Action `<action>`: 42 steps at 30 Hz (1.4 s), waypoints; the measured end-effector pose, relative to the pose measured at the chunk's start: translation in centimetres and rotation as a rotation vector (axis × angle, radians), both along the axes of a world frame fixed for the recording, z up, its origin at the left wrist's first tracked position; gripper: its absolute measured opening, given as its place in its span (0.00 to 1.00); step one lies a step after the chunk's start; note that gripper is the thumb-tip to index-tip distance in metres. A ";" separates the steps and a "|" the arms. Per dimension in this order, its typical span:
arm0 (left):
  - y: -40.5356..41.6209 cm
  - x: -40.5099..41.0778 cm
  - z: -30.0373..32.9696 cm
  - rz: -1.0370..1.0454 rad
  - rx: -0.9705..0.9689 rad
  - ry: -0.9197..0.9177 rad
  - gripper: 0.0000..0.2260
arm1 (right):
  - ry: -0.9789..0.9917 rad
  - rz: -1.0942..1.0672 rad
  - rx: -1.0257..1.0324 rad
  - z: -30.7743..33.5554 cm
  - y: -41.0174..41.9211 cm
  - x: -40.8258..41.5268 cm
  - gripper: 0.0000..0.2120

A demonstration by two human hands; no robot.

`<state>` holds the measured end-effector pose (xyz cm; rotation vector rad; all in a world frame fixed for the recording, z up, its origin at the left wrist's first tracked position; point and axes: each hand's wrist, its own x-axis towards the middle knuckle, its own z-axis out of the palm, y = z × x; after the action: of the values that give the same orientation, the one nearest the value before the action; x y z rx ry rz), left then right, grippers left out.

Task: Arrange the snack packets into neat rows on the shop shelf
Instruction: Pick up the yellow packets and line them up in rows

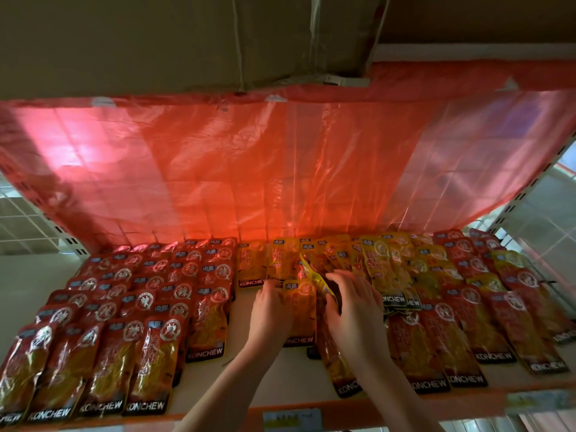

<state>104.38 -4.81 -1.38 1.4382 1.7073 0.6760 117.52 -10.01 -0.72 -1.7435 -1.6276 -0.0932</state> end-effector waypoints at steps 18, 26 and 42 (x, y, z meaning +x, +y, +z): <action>-1.2 -0.3 1.9 0.102 -0.192 -0.629 0.15 | -0.471 0.184 -0.206 -0.4 -1.6 0.2 0.36; -1.8 -0.6 3.4 0.013 -0.114 -0.619 0.08 | -0.287 0.075 -0.039 0.5 -1.3 -0.1 0.17; -1.4 0.4 1.0 -0.060 -0.007 -0.263 0.11 | -0.339 -0.016 -0.119 0.2 -1.3 -0.3 0.18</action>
<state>104.75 -6.22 -0.35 1.3262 1.4566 0.7885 117.26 -11.27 -0.56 -1.9101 -1.8925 -0.3212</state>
